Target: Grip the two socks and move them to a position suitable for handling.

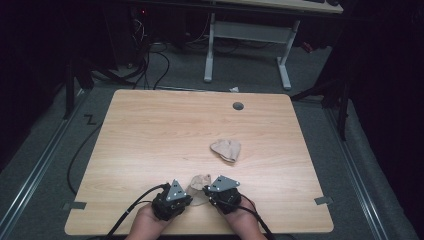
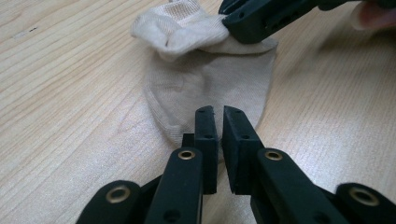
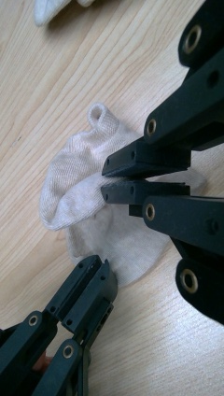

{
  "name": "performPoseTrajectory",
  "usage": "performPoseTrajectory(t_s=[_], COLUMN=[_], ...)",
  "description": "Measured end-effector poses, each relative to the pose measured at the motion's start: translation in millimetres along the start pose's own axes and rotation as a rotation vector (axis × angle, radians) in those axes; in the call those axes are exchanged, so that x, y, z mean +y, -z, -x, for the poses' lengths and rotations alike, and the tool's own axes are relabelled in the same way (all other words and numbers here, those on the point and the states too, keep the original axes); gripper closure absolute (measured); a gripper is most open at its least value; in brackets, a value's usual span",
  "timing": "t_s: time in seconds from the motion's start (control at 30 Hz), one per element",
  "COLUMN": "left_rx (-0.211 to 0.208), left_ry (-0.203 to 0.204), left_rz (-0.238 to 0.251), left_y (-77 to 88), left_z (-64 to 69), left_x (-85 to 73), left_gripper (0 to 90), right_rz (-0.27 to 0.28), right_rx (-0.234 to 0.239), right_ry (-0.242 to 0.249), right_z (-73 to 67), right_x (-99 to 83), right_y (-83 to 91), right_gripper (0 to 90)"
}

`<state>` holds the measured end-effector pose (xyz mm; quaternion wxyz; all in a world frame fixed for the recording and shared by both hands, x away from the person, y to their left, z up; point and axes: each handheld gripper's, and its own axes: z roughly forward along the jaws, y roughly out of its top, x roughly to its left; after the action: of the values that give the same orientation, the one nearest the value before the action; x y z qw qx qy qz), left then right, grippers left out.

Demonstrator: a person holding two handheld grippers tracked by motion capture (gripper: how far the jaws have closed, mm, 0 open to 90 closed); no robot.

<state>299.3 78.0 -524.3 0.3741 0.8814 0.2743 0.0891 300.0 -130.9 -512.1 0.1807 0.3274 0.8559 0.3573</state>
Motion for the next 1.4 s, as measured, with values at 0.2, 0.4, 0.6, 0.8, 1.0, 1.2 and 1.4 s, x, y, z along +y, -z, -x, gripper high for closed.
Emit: performPoseTrajectory(t_s=[0.2,0.4,0.6,0.8,1.0,1.2,1.4], left_rx=[0.001,0.001,0.002,0.001,0.004,0.005,0.008], left_ry=[-0.001,-0.002,-0.005,-0.005,-0.008,-0.007,-0.012], left_rz=[0.000,-0.001,-0.002,-0.002,-0.005,-0.006,-0.009], left_y=[0.0,0.2,0.4,0.7,1.1,1.2,1.2], left_z=[0.1,0.0,-0.1,-0.4,-0.7,-1.3,-1.3], left_x=[0.0,0.0,-0.1,-0.3,-0.4,-0.3,0.1], left_gripper=[84.3,84.3,84.3,84.3,84.3,84.3,84.1], right_rz=[0.006,0.009,0.014,0.011,0.001,0.021,0.009], right_rx=[-0.007,-0.011,-0.033,-0.067,-0.106,-0.129,-0.127], right_ry=[-0.008,-0.026,-0.059,-0.115,-0.168,-0.203,-0.189], right_z=[2.4,7.1,15.3,31.7,46.2,54.7,66.1], right_x=[-0.9,-3.2,-8.8,-21.8,-37.9,-45.1,-26.0], right_y=[1.6,5.0,11.7,21.8,34.6,43.1,20.7], right_gripper=[85.3,85.3,85.3,85.1,85.3,85.0,88.6])
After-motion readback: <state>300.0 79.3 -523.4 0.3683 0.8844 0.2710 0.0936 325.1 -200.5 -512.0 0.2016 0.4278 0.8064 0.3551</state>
